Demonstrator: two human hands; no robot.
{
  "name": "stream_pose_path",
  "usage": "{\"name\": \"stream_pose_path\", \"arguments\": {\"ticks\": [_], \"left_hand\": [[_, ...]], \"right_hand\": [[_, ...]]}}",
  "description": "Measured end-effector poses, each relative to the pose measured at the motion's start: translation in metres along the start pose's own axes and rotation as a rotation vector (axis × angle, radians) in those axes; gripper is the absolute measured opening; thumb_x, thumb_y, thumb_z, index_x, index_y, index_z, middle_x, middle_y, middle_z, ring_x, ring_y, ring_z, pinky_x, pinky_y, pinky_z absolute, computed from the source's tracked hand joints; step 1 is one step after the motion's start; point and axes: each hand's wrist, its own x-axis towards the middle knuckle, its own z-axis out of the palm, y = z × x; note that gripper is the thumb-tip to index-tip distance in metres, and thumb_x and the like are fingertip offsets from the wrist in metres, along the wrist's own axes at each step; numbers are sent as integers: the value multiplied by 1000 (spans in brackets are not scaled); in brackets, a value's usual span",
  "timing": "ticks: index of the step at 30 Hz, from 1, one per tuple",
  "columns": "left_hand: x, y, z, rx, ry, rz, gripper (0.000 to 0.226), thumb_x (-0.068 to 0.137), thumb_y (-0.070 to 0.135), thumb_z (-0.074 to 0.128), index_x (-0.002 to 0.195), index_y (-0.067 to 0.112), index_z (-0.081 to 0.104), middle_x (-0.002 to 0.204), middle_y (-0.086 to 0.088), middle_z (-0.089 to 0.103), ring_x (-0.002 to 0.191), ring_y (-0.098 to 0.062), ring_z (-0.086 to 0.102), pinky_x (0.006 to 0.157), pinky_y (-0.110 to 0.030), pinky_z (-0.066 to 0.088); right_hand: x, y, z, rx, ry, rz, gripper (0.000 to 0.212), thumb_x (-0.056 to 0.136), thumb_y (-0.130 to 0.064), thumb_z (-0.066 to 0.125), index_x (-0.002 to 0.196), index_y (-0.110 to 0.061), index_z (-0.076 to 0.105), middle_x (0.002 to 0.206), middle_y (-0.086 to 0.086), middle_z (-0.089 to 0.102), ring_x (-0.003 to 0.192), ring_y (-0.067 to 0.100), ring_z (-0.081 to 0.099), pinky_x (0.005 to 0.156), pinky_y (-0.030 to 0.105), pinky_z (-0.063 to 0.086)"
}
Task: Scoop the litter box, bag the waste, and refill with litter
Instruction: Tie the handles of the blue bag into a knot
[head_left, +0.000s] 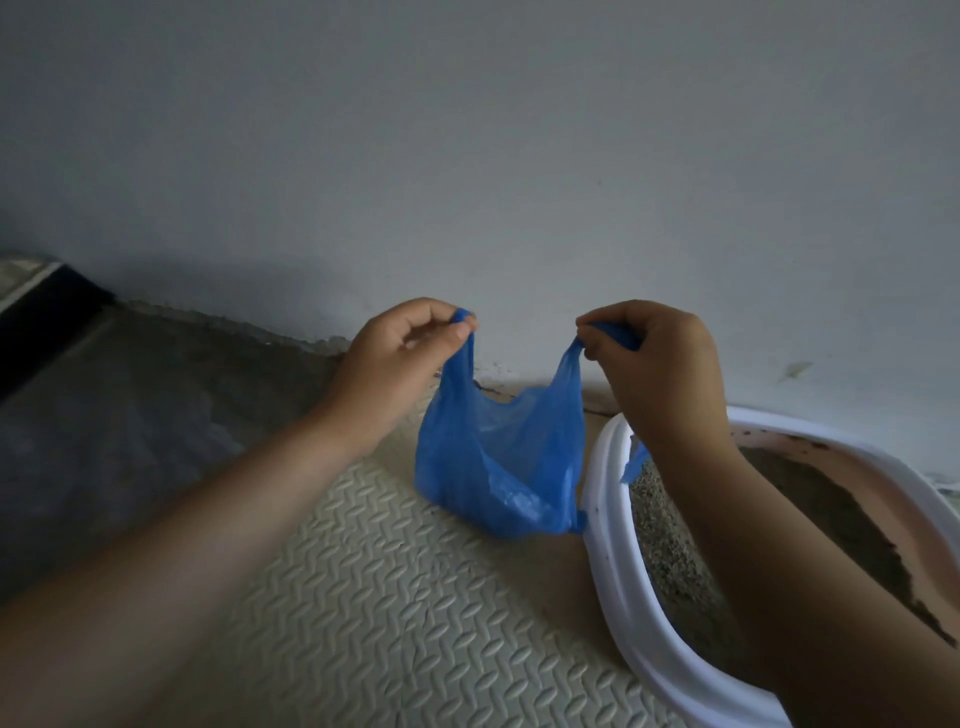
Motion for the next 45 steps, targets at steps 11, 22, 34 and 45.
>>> {"name": "stream_pose_path", "arguments": {"ticks": [11, 22, 34, 45], "left_hand": [[1, -18, 19, 30, -2, 39, 28, 89, 1, 60, 98, 26, 67, 96, 7, 72, 92, -9, 68, 90, -28, 51], [2, -27, 37, -19, 57, -5, 16, 87, 3, 65, 88, 19, 64, 88, -2, 72, 85, -13, 70, 80, -29, 54], [-9, -19, 58, -45, -116, 20, 20, 86, 4, 67, 104, 12, 69, 97, 1, 73, 91, -7, 69, 85, -22, 53], [-6, -20, 60, -6, -106, 1, 14, 84, 11, 70, 97, 15, 74, 85, 5, 74, 84, -10, 70, 83, -29, 55]], "right_hand": [[-3, 5, 9, -36, -43, -26, 8, 84, -17, 68, 90, -23, 70, 78, -21, 61, 80, 4, 62, 74, 24, 52], [-3, 1, 10, 72, -157, 25, 10, 87, -20, 66, 81, -28, 67, 71, -15, 63, 62, -1, 58, 56, 10, 42], [-9, 1, 22, 216, -253, 110, 13, 90, -17, 60, 84, -25, 69, 74, -11, 70, 73, 3, 67, 70, 21, 54], [-7, 14, 17, 185, -223, 115, 12, 82, -18, 72, 91, -22, 65, 80, -6, 70, 69, 3, 66, 59, 12, 49]]}}
